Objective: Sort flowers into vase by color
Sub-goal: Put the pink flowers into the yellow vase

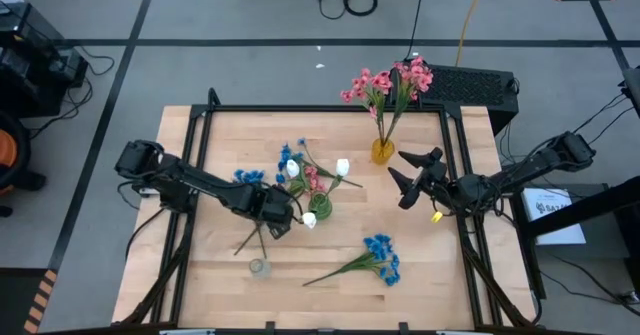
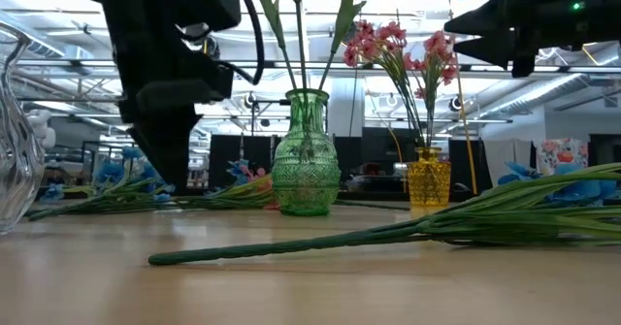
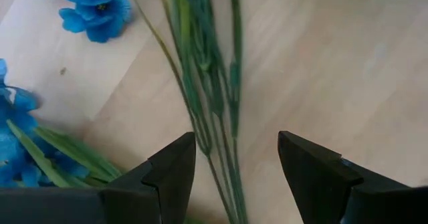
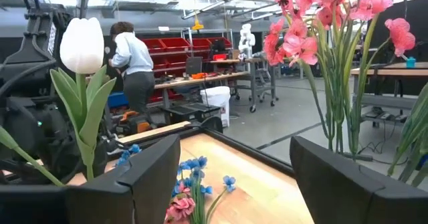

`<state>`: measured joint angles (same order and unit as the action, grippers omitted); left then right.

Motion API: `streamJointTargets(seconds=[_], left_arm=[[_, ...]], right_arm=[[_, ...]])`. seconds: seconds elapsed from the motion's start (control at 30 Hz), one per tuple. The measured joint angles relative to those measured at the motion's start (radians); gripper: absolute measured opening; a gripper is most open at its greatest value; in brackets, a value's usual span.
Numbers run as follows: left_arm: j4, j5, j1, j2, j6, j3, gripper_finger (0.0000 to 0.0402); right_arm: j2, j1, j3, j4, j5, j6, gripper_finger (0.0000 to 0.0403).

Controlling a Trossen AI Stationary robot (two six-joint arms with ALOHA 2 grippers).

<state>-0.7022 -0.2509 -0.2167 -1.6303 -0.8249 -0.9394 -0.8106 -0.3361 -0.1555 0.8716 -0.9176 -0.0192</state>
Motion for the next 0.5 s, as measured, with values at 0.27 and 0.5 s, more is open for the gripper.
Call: streamJointTargets(seconds=[0.27, 0.5], left_arm=[[-0.043, 0.012, 0.056, -0.019, 0.005, 0.003, 0.0218], [0.001, 0.043, 0.06, -0.019, 0.022, 0.035, 0.0218]], right_arm=[[0.006, 0.0, 0.0, 0.033, 0.003, -0.066, 0.0274], [0.006, 0.0, 0.0, 0.037, 0.005, -0.079, 0.0274]])
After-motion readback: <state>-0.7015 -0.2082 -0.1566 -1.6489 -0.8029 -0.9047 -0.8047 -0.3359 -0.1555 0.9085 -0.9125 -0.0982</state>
